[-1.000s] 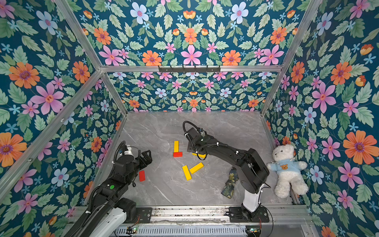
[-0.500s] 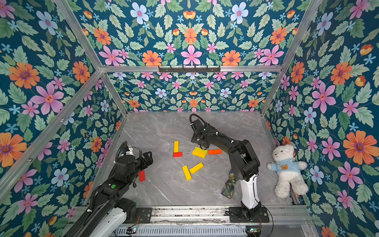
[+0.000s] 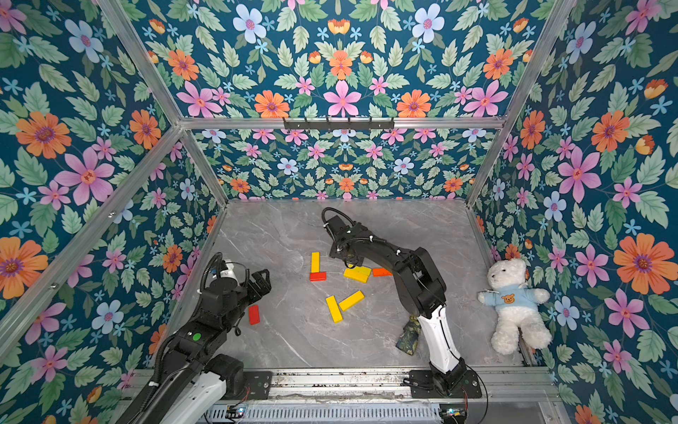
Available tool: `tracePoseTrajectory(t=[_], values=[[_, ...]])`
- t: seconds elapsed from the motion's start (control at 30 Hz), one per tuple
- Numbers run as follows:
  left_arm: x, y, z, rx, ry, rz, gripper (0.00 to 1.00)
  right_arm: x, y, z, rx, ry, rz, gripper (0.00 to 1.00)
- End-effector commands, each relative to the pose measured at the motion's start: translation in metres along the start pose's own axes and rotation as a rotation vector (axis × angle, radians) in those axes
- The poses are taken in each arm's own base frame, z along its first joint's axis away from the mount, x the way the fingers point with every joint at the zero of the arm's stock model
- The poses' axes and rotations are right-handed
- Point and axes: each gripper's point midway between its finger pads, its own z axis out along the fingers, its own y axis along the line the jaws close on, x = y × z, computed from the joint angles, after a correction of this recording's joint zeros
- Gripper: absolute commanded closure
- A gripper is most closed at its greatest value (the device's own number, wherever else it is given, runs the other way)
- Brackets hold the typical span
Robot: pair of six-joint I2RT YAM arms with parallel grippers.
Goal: Assemble the letter h with building blocks
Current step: Move the building block to the center of the board.
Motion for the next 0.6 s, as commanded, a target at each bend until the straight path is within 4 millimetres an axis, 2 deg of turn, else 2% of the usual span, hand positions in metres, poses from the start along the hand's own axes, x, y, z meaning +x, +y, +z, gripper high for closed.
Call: tracePoseTrajectory(t=[0.0, 0.1, 0.17, 0.3, 0.37, 0.47, 0.57], values=[[-0.007, 0.003, -0.010, -0.020, -0.015, -0.011, 0.00, 0.016, 0.034, -0.025, -0.075, -0.041, -0.155, 0.20], [-0.022, 0.003, -0.024, -0.033, -0.053, -0.027, 0.00, 0.053, 0.078, -0.034, -0.239, 0.024, -0.275, 0.23], [-0.038, 0.001, -0.039, -0.033, -0.101, -0.041, 0.00, 0.087, 0.110, -0.035, -0.333, 0.093, -0.377, 0.23], [-0.080, -0.003, -0.083, -0.017, -0.249, -0.063, 0.00, 0.140, 0.150, -0.029, -0.421, 0.142, -0.518, 0.22], [-0.103, -0.002, -0.111, -0.004, -0.343, -0.080, 0.00, 0.160, 0.170, -0.029, -0.474, 0.149, -0.558, 0.21], [-0.128, -0.002, -0.144, 0.014, -0.445, -0.095, 0.00, 0.178, 0.197, -0.030, -0.501, 0.139, -0.620, 0.17], [-0.138, -0.003, -0.160, 0.011, -0.473, -0.088, 0.00, 0.191, 0.209, -0.021, -0.460, 0.146, -0.669, 0.17]])
